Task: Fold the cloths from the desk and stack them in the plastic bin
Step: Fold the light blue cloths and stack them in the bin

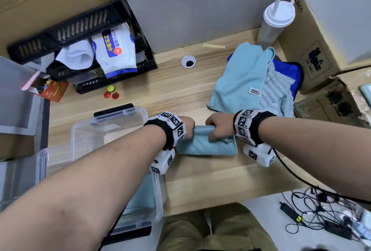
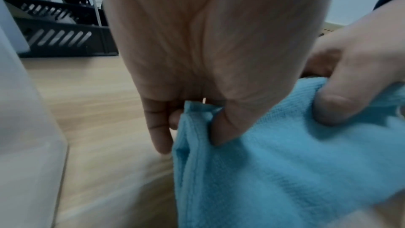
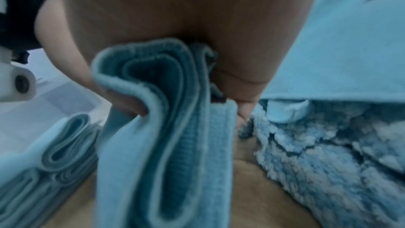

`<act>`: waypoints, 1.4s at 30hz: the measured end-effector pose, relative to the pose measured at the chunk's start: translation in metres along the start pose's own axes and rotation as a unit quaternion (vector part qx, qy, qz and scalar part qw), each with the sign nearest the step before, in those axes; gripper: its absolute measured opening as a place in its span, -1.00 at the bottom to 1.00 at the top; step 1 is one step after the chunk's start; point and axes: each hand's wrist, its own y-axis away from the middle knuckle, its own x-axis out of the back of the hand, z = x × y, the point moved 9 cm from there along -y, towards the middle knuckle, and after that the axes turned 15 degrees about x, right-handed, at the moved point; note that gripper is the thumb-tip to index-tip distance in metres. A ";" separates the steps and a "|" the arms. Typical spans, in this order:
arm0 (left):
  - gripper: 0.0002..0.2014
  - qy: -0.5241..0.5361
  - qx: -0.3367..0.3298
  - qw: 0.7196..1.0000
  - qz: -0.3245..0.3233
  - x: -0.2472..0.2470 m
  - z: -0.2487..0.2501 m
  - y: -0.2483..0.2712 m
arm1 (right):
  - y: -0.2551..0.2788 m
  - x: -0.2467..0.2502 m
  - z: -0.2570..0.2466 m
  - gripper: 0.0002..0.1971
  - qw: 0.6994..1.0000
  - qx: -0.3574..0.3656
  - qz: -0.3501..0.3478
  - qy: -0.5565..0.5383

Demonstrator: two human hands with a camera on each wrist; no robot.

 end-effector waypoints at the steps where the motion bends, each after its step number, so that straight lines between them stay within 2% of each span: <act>1: -0.73 0.007 0.003 1.000 0.005 0.005 -0.002 0.005 | 0.003 0.006 -0.002 -0.76 1.000 -0.005 0.004 -0.013; 3: -0.67 0.035 0.005 0.999 0.014 0.020 -0.017 0.020 | 0.012 0.019 -0.014 -0.70 0.999 -0.016 0.011 -0.035; 5: -0.51 0.069 -0.002 0.998 0.014 0.040 -0.033 0.036 | 0.016 0.033 -0.025 -0.66 0.998 -0.027 0.020 -0.061; 7: -0.34 0.079 0.008 0.996 0.032 0.057 -0.061 0.057 | 0.015 0.047 -0.051 -0.69 0.997 -0.019 0.024 -0.066; 9: -0.26 0.085 0.033 0.994 0.053 0.072 -0.091 0.080 | 0.011 0.057 -0.084 -0.75 0.998 0.003 0.018 -0.055; 10: -0.30 0.081 0.055 0.993 0.059 0.076 -0.110 0.093 | 0.007 0.061 -0.105 -0.74 0.999 0.021 0.012 -0.041; 11: -0.42 0.077 0.070 0.992 0.068 0.079 -0.129 0.107 | 0.003 0.063 -0.126 -0.72 0.999 0.038 0.009 -0.023; 13: -0.60 0.078 0.070 0.990 0.091 0.078 -0.158 0.123 | -0.006 0.064 -0.160 -0.78 0.998 0.062 0.012 -0.014; 15: -0.62 0.067 0.069 0.991 0.089 0.064 -0.182 0.139 | -0.016 0.059 -0.191 -0.84 0.996 0.082 0.017 -0.022; 18: -0.70 0.070 0.116 0.988 0.078 0.036 -0.224 0.149 | -0.030 0.041 -0.223 -0.82 0.993 0.112 0.019 -0.012; 20: -0.74 0.099 0.121 0.985 0.076 0.014 -0.241 0.151 | -0.041 0.019 -0.234 -0.79 0.993 0.119 -0.010 -0.018; 22: -0.69 0.107 0.116 0.987 0.044 -0.016 -0.250 0.150 | -0.052 -0.008 -0.241 -0.74 0.991 0.123 -0.045 0.007; 26: -0.61 0.090 0.116 0.989 -0.021 -0.067 -0.245 0.153 | -0.065 -0.045 -0.253 -0.52 0.984 0.142 -0.046 0.093; 28: -0.63 0.079 0.102 0.990 -0.048 -0.092 -0.239 0.149 | -0.072 -0.067 -0.255 -0.54 0.977 0.150 -0.070 0.136; 30: -0.82 0.085 0.089 0.990 -0.065 -0.115 -0.234 0.133 | -0.076 -0.090 -0.255 -0.58 0.967 0.151 -0.108 0.175; 31: -0.83 0.080 0.087 0.991 -0.069 -0.122 -0.232 0.130 | -0.078 -0.099 -0.254 -0.62 0.961 0.155 -0.122 0.192; 34: -0.68 0.073 0.066 0.993 -0.069 -0.133 -0.223 0.124 | -0.084 -0.121 -0.252 -0.68 0.948 0.167 -0.147 0.229; 36: -0.71 0.054 0.062 0.994 -0.075 -0.137 -0.219 0.123 | -0.087 -0.134 -0.250 -0.67 0.939 0.177 -0.162 0.246; 39: -0.84 0.027 0.073 0.995 -0.060 -0.142 -0.218 0.114 | -0.087 -0.146 -0.248 -0.78 0.924 0.186 -0.178 0.282; 42: -0.83 0.010 0.080 0.996 -0.036 -0.144 -0.216 0.108 | -0.085 -0.147 -0.246 -0.85 0.901 0.196 -0.178 0.343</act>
